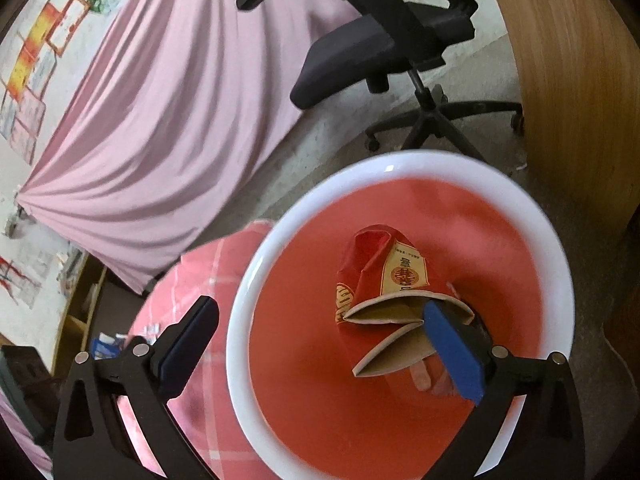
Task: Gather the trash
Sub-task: 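Open both tools to drop earbud case and red cup into the bucket, then move both tools back over the table toward the two sachets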
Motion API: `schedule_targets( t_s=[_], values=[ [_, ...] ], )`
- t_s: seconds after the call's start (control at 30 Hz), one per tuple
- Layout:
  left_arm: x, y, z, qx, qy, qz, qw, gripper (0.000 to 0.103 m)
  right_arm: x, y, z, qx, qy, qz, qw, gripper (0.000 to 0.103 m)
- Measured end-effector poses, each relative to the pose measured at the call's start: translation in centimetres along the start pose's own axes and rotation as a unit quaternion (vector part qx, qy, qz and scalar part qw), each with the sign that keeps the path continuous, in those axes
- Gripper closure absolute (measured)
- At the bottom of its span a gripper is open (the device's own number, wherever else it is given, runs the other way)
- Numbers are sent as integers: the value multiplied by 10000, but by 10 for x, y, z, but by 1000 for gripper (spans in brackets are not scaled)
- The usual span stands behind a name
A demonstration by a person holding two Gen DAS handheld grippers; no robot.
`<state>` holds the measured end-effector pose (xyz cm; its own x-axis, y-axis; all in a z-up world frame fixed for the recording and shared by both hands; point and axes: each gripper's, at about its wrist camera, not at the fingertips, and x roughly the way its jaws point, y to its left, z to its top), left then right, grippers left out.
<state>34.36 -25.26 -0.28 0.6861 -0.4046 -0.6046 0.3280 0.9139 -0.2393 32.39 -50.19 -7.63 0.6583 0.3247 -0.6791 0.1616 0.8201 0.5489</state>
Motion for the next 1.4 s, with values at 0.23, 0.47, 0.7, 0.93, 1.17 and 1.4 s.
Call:
schedule_targets(
  t_s=[0.23,0.47,0.7,0.93,1.17,1.4],
  values=[
    [-31,29,-6,-314,-89,96,9994,70,-7,1,-37,51,106,-255,9996,0],
    [-55,45,-15,-401,-165,257,9987,47,-34,16,-67,-327,-343,-639,9968,0],
    [-80,63,-26,-425,-187,510,9976,38,-22,27,-83,-759,-284,-1024,9914,0],
    [-104,80,-35,-485,-355,628,9962,30,-28,40,-100,-924,-275,-1067,9896,0],
    [-119,96,-41,-611,-392,651,9952,30,-30,46,-113,-1124,-272,-1192,9861,0],
    [-131,107,-46,-680,-471,677,9943,30,-38,48,-116,-1010,-368,-894,9902,0]
  ],
)
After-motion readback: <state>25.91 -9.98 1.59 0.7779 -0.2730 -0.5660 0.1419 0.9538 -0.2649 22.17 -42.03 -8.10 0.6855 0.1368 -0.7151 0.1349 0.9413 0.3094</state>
